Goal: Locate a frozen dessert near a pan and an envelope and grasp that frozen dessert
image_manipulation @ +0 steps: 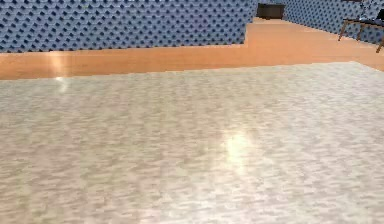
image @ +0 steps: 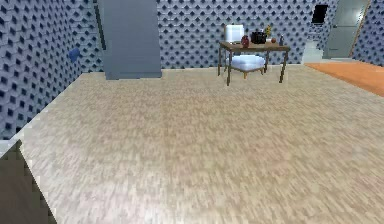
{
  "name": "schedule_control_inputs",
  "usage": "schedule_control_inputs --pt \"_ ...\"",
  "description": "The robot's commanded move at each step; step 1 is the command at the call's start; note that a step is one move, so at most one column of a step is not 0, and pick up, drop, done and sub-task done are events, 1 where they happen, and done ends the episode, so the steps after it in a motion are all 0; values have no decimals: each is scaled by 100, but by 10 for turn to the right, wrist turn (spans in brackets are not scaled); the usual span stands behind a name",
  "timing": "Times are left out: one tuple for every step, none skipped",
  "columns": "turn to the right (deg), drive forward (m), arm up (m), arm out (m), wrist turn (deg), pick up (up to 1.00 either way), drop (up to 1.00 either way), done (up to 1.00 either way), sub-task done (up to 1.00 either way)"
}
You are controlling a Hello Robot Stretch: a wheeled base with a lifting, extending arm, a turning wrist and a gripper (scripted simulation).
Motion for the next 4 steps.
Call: schedule_control_inputs --pt "0 15 0 0 0 0 0 0 0" --pt "-450 0 0 0 0 0 0 0 0" --pt "-450 0 0 0 0 0 0 0 0" --pt "-450 0 0 0 0 0 0 0 0"
